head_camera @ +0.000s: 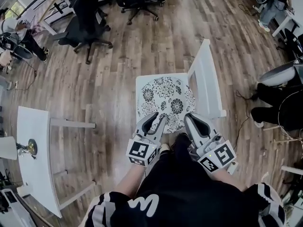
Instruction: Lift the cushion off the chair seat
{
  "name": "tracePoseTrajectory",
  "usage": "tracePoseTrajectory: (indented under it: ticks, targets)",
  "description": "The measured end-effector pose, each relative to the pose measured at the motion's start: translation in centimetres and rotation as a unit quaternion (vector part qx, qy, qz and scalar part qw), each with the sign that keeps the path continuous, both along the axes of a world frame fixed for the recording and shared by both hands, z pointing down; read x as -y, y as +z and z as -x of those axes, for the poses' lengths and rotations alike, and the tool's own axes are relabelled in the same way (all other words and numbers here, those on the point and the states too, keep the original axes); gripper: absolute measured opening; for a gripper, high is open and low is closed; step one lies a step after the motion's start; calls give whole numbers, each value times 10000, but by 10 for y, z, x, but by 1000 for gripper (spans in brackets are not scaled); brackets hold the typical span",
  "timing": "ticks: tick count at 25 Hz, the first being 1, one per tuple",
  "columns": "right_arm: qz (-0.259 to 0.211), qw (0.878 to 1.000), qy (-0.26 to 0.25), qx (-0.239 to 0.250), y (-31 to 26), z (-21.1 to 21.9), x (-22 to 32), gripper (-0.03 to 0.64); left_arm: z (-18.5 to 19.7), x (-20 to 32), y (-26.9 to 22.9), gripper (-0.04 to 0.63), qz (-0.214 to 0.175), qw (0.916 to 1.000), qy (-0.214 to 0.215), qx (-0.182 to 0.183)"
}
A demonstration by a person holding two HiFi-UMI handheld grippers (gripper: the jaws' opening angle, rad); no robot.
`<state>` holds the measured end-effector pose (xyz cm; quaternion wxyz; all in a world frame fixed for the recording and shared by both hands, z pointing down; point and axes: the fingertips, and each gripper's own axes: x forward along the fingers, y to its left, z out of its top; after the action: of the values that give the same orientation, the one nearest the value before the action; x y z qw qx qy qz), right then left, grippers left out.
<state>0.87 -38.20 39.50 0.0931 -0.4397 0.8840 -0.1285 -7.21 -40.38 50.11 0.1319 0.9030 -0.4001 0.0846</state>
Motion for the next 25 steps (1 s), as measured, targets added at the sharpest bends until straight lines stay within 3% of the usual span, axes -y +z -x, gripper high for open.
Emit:
tracePoseTrajectory:
  ticks: [5,10,15,25]
  targets:
    - [274,9996,38,20,25,-6,2,21,-7,19,76,171,690,9958,230,554]
    - [455,9990,39,26,40,-8,4,21,-6,35,140,207,1584,9843,217,753]
    - [638,9980,-15,2,53,-12,8,21,-6,43,184,207,1732,9737,307,1447]
    - [1007,9949,-32,31,96,-19,10,21,-23,65,248,207,2017,9575,503,1999]
